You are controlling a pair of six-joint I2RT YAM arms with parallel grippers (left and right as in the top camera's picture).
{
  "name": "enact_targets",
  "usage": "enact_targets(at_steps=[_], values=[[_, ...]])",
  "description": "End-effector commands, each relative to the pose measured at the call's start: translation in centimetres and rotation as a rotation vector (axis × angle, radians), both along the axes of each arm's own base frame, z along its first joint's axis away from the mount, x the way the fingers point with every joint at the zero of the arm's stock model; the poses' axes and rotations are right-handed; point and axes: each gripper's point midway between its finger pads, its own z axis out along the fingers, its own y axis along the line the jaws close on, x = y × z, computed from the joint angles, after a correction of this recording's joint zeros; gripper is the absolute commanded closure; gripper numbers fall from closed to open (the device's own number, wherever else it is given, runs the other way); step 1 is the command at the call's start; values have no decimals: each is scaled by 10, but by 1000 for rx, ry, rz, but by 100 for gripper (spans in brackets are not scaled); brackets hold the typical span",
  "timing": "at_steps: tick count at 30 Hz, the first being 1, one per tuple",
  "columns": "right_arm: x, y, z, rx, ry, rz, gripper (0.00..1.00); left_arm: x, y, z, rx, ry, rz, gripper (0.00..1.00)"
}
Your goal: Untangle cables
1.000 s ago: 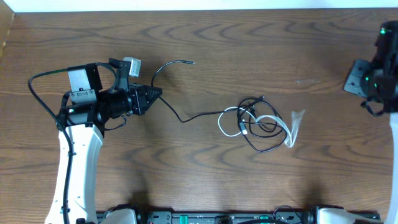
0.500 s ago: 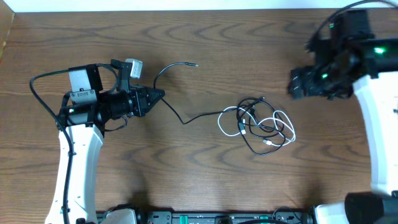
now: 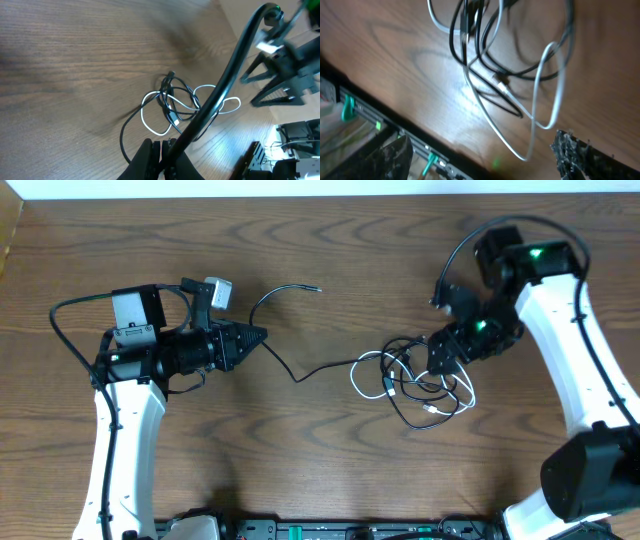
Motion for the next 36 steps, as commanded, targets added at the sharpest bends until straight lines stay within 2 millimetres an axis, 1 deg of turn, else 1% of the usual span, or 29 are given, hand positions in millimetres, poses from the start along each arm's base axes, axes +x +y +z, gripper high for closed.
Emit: enact_targets(at_steps=[1, 3, 6, 8, 10, 12, 14, 15, 20, 23, 25, 27, 28, 29, 30, 32, 34, 35, 36], values=[[-15, 13, -21, 79, 58, 40, 18, -3, -2, 5, -9, -32, -27, 92], [-17, 16, -31, 97, 68, 37, 17, -4, -2, 5, -9, -31, -27, 92], [-18, 18, -39, 117, 69, 34, 18, -4, -2, 4, -9, -28, -27, 92], [-19, 19, -41, 120, 70, 33, 26, -4, -2, 4, -10, -25, -27, 92], [-19, 19, -41, 119, 70, 33, 39, -5, -3, 4, -10, -23, -27, 92], [-18, 19, -41, 119, 70, 33, 55, -5, -3, 4, -11, -20, -27, 92], [-17, 19, -41, 120, 63, 32, 96, -6, -3, 3, -12, -13, -27, 92], [-16, 19, -41, 120, 62, 25, 99, -7, -3, 2, -12, -8, -27, 92], [-14, 20, -41, 122, 64, 1, 99, -12, -4, -1, -8, 9, -39, 92], [-10, 27, -33, 160, 47, -1, 99, -12, -4, -1, -8, 11, -39, 92], [-4, 34, -19, 207, 11, 10, 99, -12, -4, -1, -9, 12, -39, 92], [6, 42, 4, 263, -55, 16, 99, -13, -4, -1, -10, 14, -39, 92], [18, 53, 39, 338, -150, 28, 99, -13, -5, -1, -9, 15, -44, 92], [24, 56, 55, 363, -190, 25, 99, -14, -6, -1, -9, 14, -47, 92], [31, 59, 76, 383, -243, 12, 99, -14, -8, -1, -9, 14, -51, 91], [41, 60, 108, 399, -323, -21, 99, -15, -11, -1, -9, 14, -62, 92], [48, 61, 147, 423, -421, -42, 99, -16, -14, -1, -8, 13, -74, 92], [50, 61, 159, 431, -453, -43, 99, -17, -16, -1, -7, 11, -82, 88], [51, 61, 178, 445, -502, -47, 99, -18, -18, -1, -6, 11, -89, 83]])
